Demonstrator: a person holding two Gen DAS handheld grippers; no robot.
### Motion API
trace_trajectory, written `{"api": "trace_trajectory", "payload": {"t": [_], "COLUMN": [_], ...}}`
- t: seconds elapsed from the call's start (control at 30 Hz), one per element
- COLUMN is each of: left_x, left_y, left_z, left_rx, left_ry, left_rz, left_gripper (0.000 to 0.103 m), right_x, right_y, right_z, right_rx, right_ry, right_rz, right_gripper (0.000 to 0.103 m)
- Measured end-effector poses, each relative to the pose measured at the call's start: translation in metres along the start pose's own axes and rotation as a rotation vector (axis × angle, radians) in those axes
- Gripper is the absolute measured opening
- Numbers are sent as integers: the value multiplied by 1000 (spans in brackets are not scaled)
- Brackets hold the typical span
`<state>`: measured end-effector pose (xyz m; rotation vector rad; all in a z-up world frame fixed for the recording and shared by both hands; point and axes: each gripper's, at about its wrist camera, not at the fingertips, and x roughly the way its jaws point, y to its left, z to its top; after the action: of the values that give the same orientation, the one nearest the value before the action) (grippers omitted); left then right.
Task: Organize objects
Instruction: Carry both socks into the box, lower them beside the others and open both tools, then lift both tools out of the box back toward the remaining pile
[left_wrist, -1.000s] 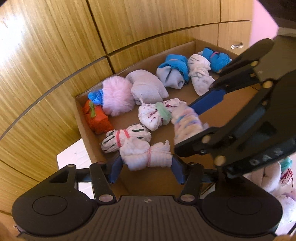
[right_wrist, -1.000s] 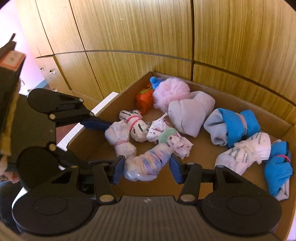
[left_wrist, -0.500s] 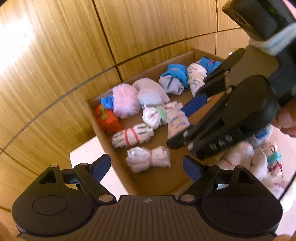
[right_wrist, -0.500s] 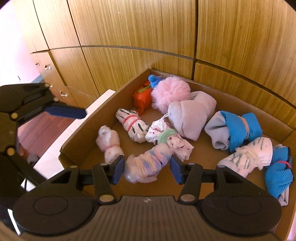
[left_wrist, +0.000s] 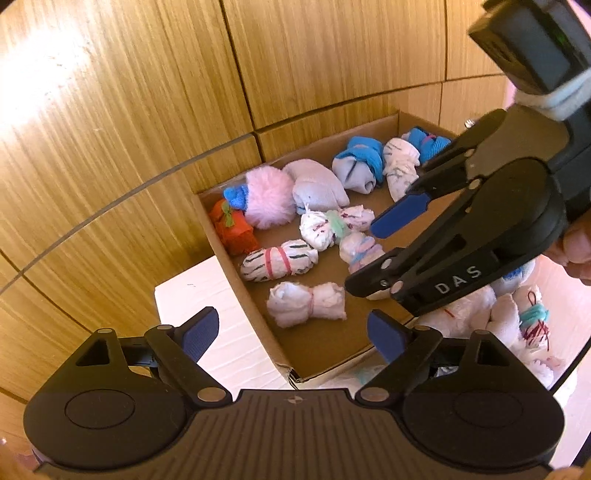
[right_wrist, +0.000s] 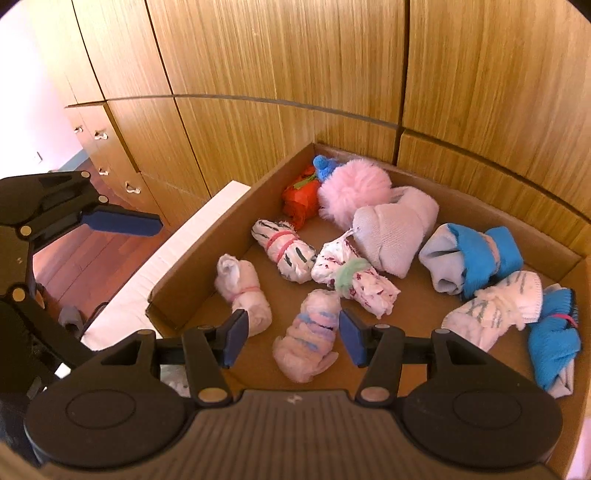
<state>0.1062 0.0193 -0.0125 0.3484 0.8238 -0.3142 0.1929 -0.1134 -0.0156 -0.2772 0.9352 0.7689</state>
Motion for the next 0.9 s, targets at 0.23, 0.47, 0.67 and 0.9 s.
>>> {"api": "trace_trajectory", "payload": {"t": [0.23, 0.47, 0.67, 0.9], "left_x": [-9, -27, -50, -75], "left_y": [-1, -8, -12, -10], "left_z": [-2, -10, -19, -44], "left_rx": [-42, -69, -115, -193], "left_ry": [26, 19, -10, -74], "left_rz": [6, 15, 27, 31], "left_gripper": [92, 95, 97, 99], "right_x": [-23, -57, -96, -142], "right_y": [3, 10, 22, 26], "right_z": [-4, -18, -40, -93], "right_rx": [6, 23, 43, 108], "right_ry": [-30, -87, -167, -261], "right_rz": [-36, -56, -88, -141], "right_gripper": [54, 61, 68, 74]}}
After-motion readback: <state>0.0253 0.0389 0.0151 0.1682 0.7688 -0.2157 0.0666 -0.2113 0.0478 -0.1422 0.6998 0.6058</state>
